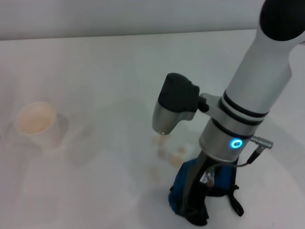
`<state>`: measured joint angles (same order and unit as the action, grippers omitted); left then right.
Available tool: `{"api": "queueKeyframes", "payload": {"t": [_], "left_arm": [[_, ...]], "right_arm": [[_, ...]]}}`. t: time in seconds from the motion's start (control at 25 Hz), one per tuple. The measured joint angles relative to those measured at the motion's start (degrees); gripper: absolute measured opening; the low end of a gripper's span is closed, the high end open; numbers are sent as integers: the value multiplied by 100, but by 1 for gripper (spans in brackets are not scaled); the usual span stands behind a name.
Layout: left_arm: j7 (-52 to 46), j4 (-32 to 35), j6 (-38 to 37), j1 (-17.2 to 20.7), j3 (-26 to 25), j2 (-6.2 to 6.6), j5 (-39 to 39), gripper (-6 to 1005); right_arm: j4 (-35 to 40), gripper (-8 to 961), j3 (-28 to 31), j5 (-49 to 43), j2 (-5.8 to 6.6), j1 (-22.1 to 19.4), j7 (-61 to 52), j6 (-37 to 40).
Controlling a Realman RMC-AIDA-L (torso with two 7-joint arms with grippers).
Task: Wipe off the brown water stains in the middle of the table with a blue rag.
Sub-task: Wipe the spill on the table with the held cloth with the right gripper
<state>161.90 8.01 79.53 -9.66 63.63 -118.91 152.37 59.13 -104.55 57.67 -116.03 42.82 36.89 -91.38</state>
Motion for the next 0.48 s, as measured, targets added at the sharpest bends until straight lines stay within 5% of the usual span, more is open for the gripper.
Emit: {"api": "queueKeyframes", "payload": {"t": [0.48], "left_arm": [[0, 43, 8, -9, 9, 9, -127, 876]], "right_arm": [[-378, 46, -313, 475, -8, 470, 78, 601]]}}
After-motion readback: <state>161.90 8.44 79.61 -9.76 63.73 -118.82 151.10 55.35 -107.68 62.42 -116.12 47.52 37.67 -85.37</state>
